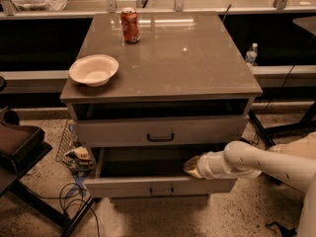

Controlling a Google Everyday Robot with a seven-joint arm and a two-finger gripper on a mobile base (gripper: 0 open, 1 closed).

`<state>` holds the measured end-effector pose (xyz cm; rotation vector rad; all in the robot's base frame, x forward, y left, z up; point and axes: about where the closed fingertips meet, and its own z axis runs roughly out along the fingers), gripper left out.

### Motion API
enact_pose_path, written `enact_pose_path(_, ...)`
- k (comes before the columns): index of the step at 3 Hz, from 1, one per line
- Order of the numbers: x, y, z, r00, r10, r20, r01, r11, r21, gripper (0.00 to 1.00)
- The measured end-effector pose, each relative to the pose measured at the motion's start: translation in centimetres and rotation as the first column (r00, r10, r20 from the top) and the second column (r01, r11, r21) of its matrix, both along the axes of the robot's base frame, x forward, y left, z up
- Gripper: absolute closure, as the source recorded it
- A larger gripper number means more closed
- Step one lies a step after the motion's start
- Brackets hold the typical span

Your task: Open middle drawer

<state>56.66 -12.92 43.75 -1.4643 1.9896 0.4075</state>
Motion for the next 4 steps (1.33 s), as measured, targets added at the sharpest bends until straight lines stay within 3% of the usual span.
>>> enact_pose_path(1, 5.2, -0.5, 0.7, 0.9972, -0.028, 0.069, 0.027, 1.0, 0.016, 1.0)
enact_pose_path(2, 4.3, -0.3, 0.0, 0.9982, -0.028, 0.052, 0.027, 0.999, 0.027, 1.0)
enact_pose_path(3, 1.5, 0.8, -1.9, 0.9995, -0.028, -0.015, 0.029, 0.997, 0.069, 1.0)
enact_pose_path(4, 1.0, 0.9, -2.1, 0.9992, -0.03, -0.026, 0.031, 0.997, 0.074, 1.0)
